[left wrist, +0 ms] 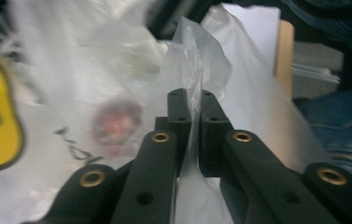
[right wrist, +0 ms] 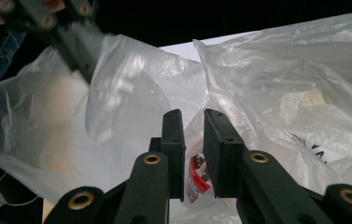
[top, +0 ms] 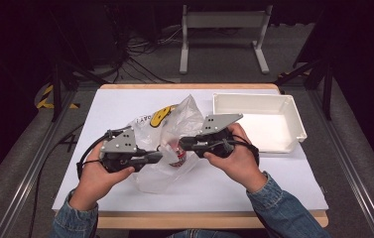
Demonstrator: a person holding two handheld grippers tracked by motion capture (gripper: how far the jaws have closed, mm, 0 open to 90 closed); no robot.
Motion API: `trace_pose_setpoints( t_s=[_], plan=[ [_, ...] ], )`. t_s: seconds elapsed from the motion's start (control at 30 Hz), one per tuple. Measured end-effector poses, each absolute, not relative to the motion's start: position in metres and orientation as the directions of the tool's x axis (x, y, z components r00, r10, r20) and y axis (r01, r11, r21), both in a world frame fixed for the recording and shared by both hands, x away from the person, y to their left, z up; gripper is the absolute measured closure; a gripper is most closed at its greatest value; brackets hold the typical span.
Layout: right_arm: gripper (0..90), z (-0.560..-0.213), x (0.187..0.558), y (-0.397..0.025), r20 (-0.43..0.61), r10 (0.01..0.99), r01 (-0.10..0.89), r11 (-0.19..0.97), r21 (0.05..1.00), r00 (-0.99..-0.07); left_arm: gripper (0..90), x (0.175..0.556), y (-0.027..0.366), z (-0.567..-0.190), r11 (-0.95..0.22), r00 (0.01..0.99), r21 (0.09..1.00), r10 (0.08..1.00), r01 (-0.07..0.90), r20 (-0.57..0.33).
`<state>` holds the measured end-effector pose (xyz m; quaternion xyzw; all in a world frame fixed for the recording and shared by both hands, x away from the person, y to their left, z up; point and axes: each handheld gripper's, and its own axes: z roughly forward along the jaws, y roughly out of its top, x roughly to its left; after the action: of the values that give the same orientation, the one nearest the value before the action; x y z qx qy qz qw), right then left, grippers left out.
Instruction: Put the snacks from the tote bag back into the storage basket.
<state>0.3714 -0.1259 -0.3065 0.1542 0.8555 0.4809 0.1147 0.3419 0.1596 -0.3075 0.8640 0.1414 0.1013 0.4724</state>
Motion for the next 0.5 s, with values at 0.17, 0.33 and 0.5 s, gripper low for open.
trace_pose_setpoints(
  t_s=[0.17,0.33,0.5],
  plan=[
    [77.3,-0.31,0.374,-0.127,-0.047,0.39,0.168,0.499,0.85,-0.92,89.5,0.347,0.177,-0.305,-0.437,0.882,0.88,0.468,0.185,0.047],
    [75.8,-0.313,0.376,-0.129,-0.06,0.41,0.174,0.509,0.843,-0.91,89.6,0.349,0.188,-0.304,-0.426,0.812,0.884,0.574,0.19,0.103],
    [71.4,-0.32,0.382,-0.13,-0.083,0.438,0.185,0.535,0.824,-0.895,89.3,0.356,0.205,-0.307,-0.423,0.709,0.869,0.693,0.255,0.129]
  ],
)
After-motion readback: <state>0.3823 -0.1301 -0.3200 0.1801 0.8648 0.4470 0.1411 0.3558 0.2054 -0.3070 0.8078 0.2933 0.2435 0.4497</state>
